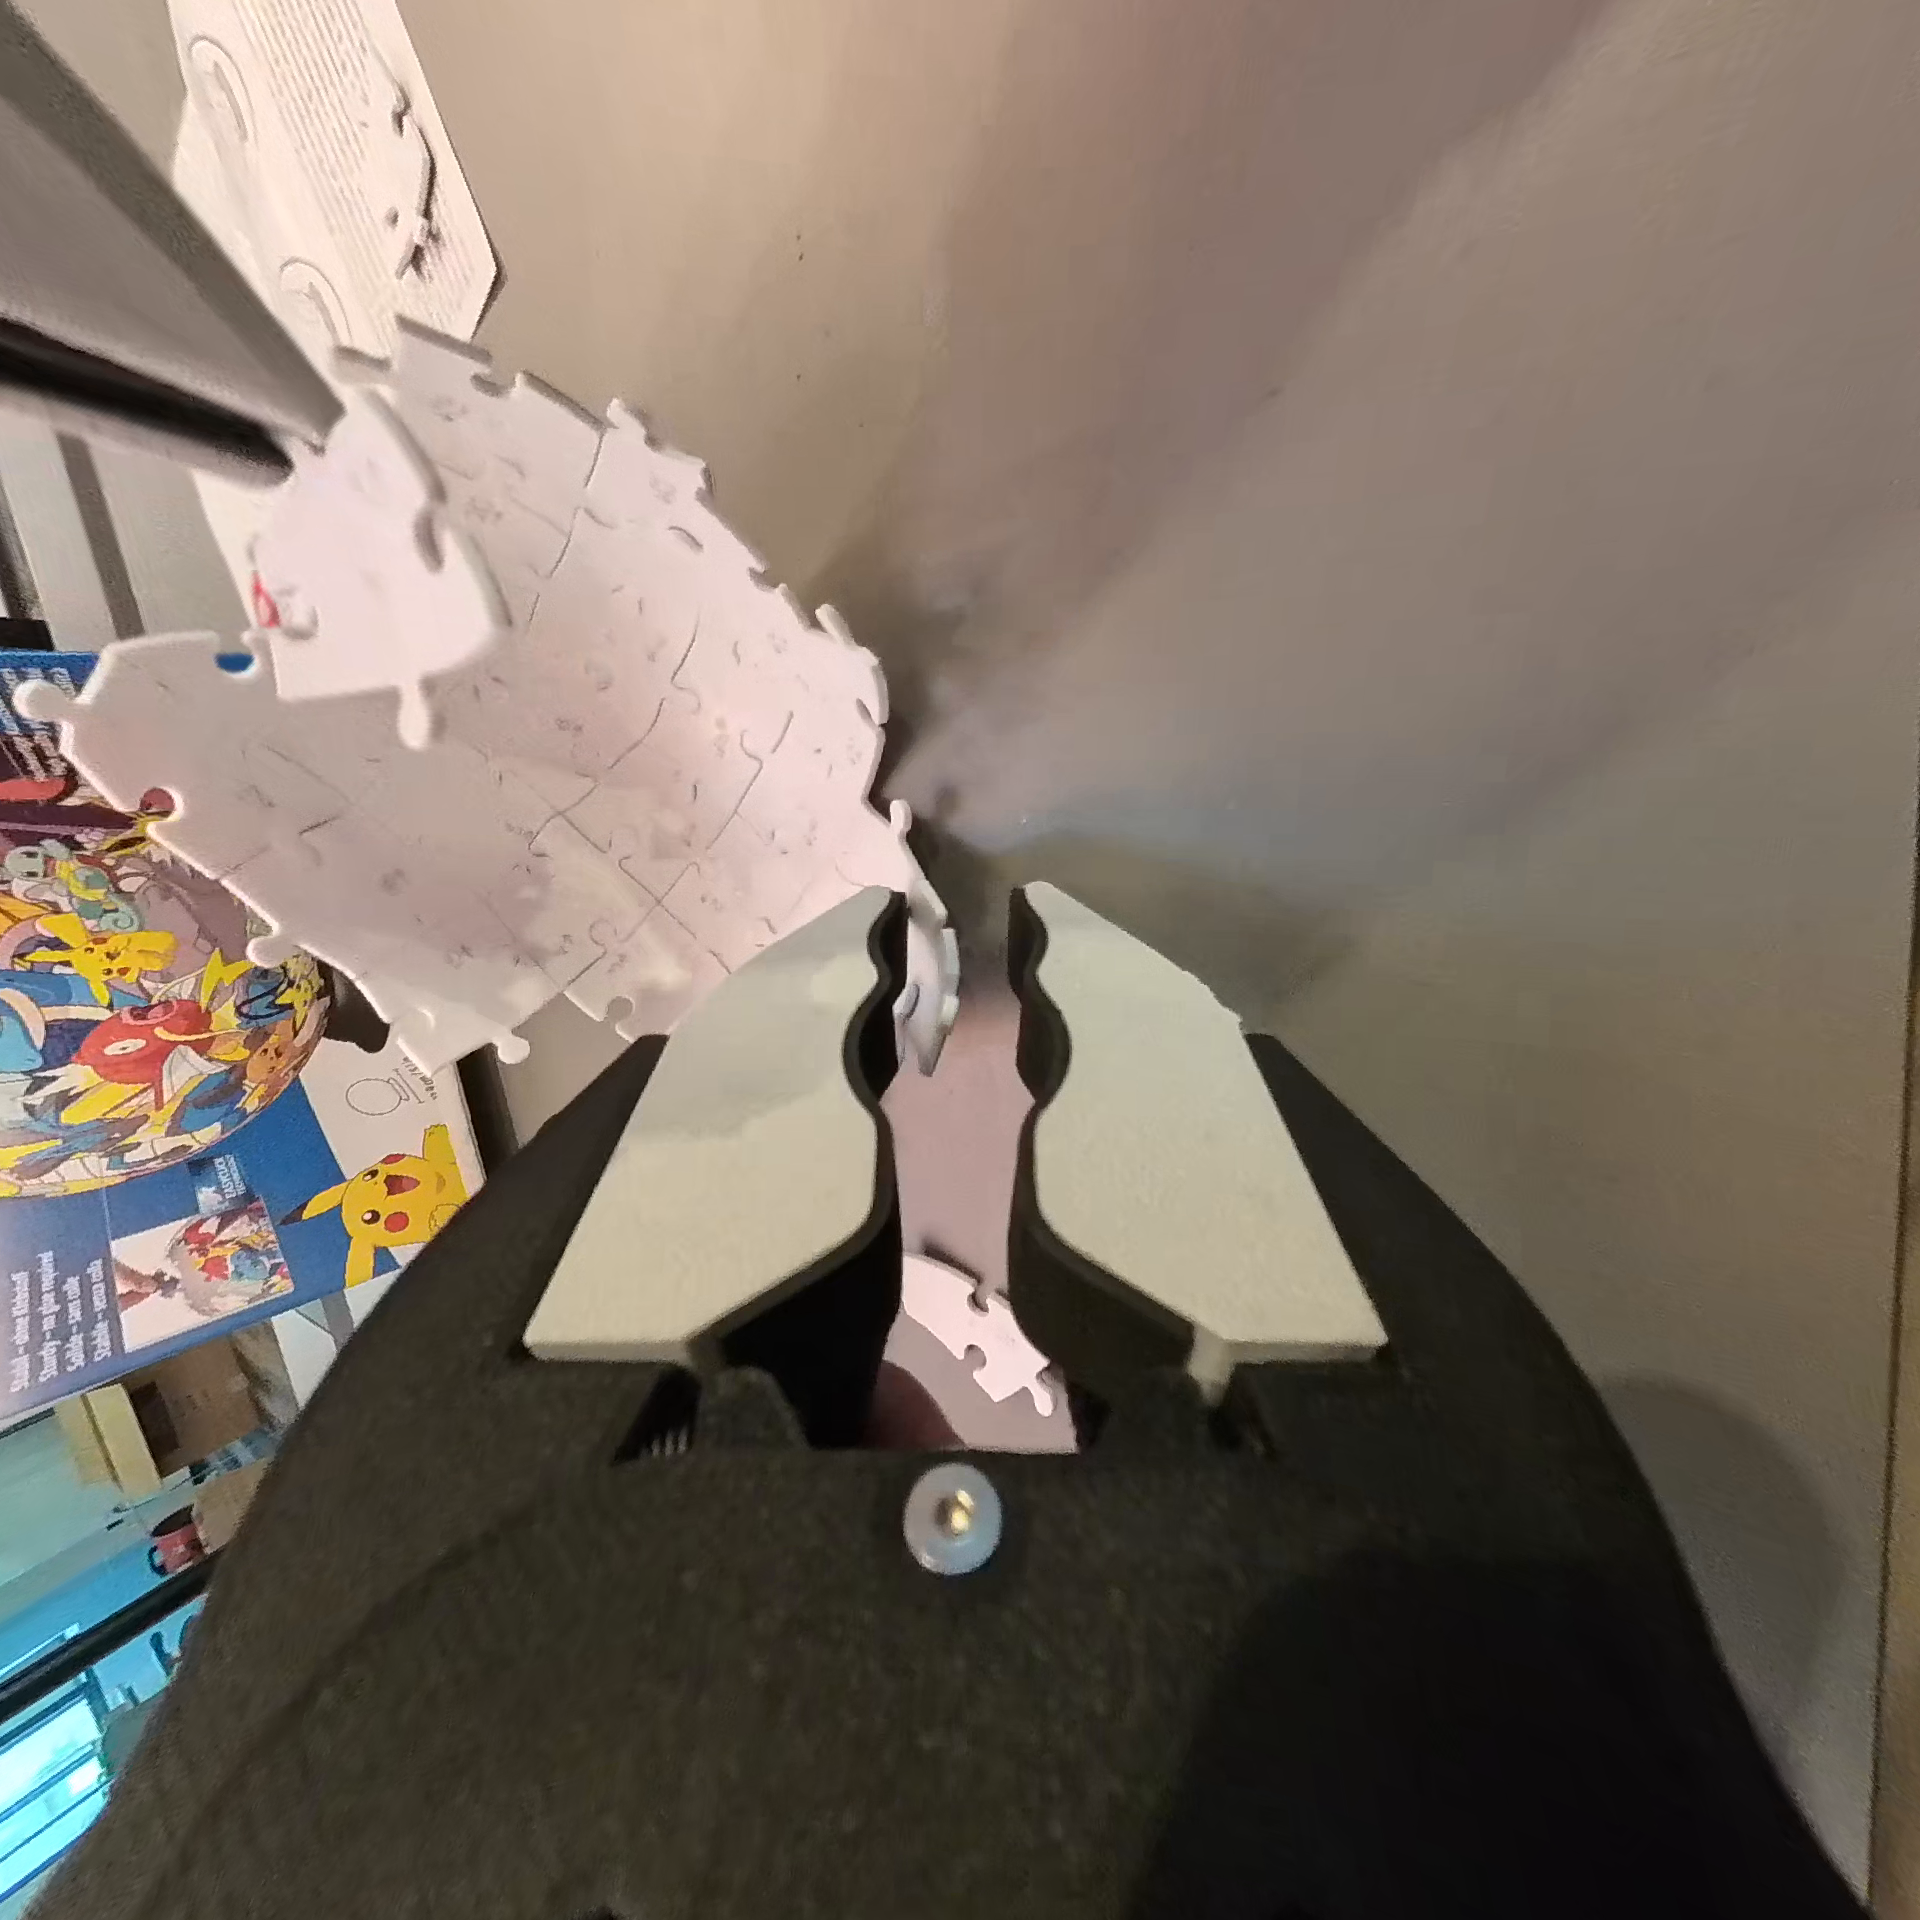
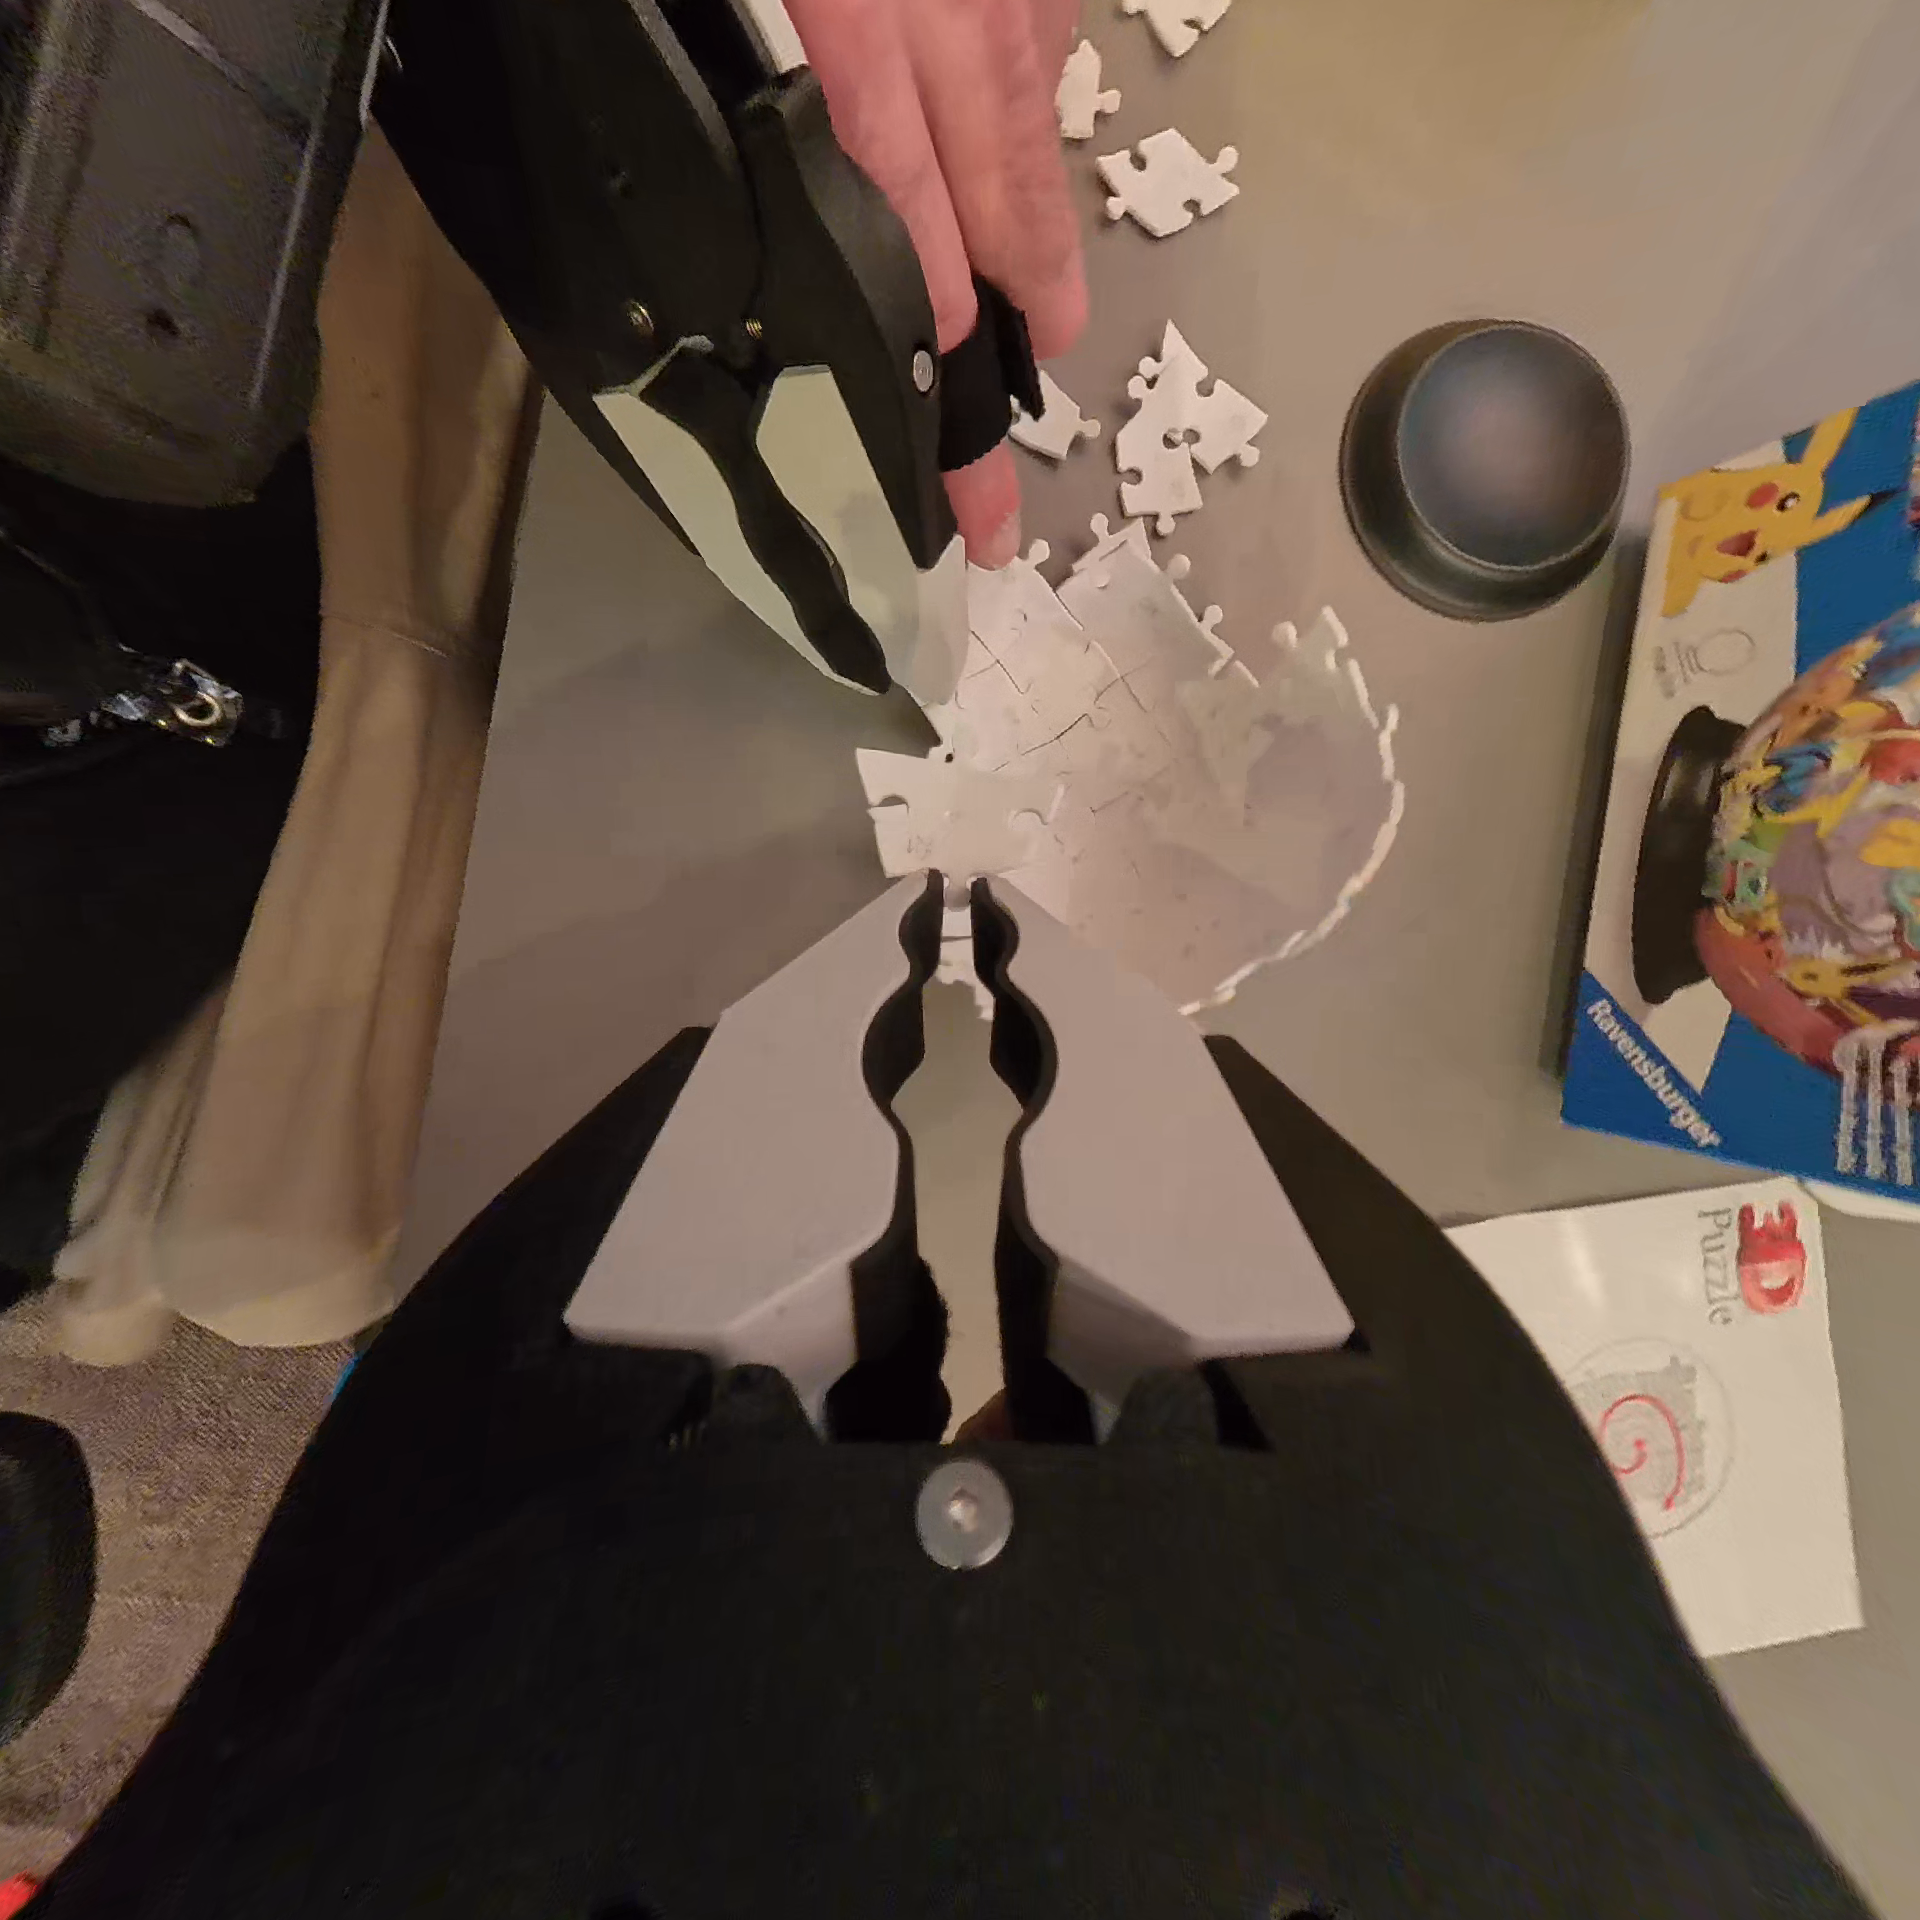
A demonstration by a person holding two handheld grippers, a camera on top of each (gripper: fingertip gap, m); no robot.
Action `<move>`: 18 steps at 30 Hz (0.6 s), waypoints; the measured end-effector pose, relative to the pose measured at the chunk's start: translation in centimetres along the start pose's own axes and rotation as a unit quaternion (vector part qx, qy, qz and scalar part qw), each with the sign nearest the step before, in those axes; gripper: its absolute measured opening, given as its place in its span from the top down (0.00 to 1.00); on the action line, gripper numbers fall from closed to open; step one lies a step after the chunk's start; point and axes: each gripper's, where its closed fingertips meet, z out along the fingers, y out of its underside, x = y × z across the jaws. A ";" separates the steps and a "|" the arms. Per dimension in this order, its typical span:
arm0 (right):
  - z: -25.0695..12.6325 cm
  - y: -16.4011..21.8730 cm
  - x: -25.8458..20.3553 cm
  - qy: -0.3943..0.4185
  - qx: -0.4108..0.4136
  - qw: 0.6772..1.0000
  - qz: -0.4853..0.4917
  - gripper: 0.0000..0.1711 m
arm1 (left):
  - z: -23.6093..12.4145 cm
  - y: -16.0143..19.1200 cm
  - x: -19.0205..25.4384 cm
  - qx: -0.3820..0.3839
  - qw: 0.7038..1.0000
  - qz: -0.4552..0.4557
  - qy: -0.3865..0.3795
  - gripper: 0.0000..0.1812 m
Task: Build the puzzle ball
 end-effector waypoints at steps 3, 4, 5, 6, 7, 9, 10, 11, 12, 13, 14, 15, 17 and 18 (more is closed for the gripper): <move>0.0 0.7 -0.5 0.019 0.002 0.999 0.033 0.98 | 0.0 -0.2 0.1 0.002 1.000 -0.006 0.005 0.89; 0.1 0.7 -0.8 0.022 0.007 0.999 0.045 0.98 | -0.1 -0.3 0.2 0.004 1.000 -0.008 0.008 0.89; 0.2 0.6 -1.2 0.024 0.015 0.998 0.056 0.98 | -0.1 -0.5 0.2 0.006 1.000 -0.008 0.008 0.88; 0.4 0.6 -1.5 0.026 0.022 0.997 0.069 0.98 | -0.2 -0.5 0.2 0.005 1.000 -0.009 0.009 0.87; 0.5 0.7 -1.7 0.032 0.024 0.996 0.082 0.98 | -0.4 -0.5 0.2 0.005 1.000 -0.014 0.011 0.86; 0.7 1.0 -2.1 0.046 0.024 0.994 0.096 0.98 | -0.9 -0.6 -0.2 0.013 0.999 -0.028 0.011 0.85; 0.7 1.2 -2.1 0.054 0.026 0.992 0.107 0.98 | -1.3 -0.5 -0.5 0.013 0.999 -0.036 0.009 0.84; 0.7 1.2 -2.1 0.062 0.028 0.990 0.120 0.98 | -1.5 -0.3 -0.8 0.011 0.999 -0.046 0.006 0.83; 0.6 1.3 -2.2 0.069 0.032 0.989 0.129 0.98 | -1.7 -0.1 -1.0 0.008 0.998 -0.056 0.005 0.80; 0.4 1.1 -2.4 0.075 0.037 0.987 0.135 0.98 | -1.7 0.1 -1.0 0.005 0.998 -0.064 0.011 0.80; 0.3 1.0 -2.5 0.080 0.043 0.986 0.142 0.98 | -1.6 0.2 -0.8 0.003 0.998 -0.065 0.016 0.80; 0.2 0.9 -2.7 0.087 0.047 0.984 0.149 0.98 | -1.5 0.2 -0.5 0.001 0.998 -0.064 0.022 0.80; 0.1 1.0 -3.0 0.095 0.049 0.982 0.155 0.98 | -1.3 0.0 0.2 -0.008 0.997 -0.063 0.034 0.79; 0.1 1.1 -3.1 0.101 0.047 0.981 0.159 0.98 | -1.2 -0.2 0.5 -0.008 0.997 -0.064 0.038 0.79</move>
